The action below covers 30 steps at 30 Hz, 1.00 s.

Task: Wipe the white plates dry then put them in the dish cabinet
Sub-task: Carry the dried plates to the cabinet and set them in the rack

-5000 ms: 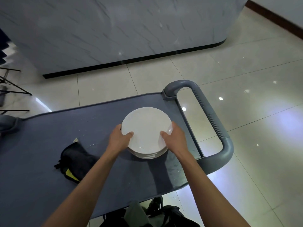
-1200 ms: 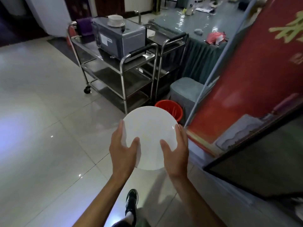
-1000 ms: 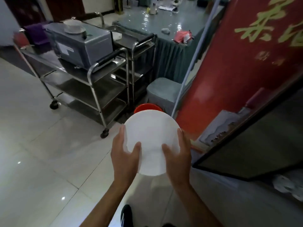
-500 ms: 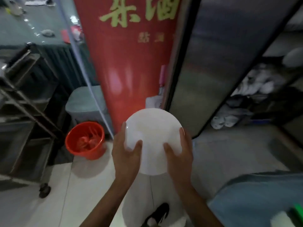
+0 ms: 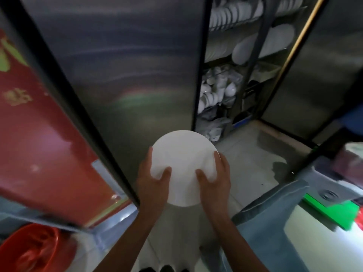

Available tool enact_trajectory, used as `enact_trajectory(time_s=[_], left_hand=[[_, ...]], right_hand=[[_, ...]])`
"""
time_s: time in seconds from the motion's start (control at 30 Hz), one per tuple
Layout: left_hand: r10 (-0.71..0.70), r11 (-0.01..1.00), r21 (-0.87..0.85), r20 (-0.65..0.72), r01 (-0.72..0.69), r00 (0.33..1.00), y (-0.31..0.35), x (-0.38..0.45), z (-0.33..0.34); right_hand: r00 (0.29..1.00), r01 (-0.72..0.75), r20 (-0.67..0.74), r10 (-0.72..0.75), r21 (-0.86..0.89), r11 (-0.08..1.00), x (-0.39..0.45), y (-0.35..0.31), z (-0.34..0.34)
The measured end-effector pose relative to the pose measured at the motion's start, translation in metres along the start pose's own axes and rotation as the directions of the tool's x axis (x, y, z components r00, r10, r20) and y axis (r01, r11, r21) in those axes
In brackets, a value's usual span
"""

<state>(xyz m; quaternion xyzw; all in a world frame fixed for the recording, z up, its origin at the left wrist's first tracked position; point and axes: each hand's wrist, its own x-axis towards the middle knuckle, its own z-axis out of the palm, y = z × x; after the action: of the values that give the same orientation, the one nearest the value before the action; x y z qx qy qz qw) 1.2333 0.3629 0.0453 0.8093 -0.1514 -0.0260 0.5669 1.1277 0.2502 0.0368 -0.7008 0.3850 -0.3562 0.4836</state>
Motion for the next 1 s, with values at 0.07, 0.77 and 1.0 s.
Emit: enact_trajectory(time_s=[0.07, 0.77, 1.0], left_hand=[[-0.020, 0.999, -0.029, 0.048, 0.021, 0.999, 0.005, 0.015, 0.024], [0.238, 0.960, -0.232, 0.387, -0.155, 0.891, 0.091, 0.225, 0.258], [0.243, 0.965, -0.189, 0.388, -0.182, 0.889, 0.104, 0.252, 0.311]], right_hand=[[0.999, -0.013, -0.051, 0.012, -0.018, 1.000, 0.018, 0.006, -0.005], [0.857, -0.115, -0.514, 0.033, -0.129, 0.985, 0.277, 0.020, -0.018], [0.866, -0.120, -0.498, 0.046, -0.118, 0.986, 0.337, 0.032, -0.034]])
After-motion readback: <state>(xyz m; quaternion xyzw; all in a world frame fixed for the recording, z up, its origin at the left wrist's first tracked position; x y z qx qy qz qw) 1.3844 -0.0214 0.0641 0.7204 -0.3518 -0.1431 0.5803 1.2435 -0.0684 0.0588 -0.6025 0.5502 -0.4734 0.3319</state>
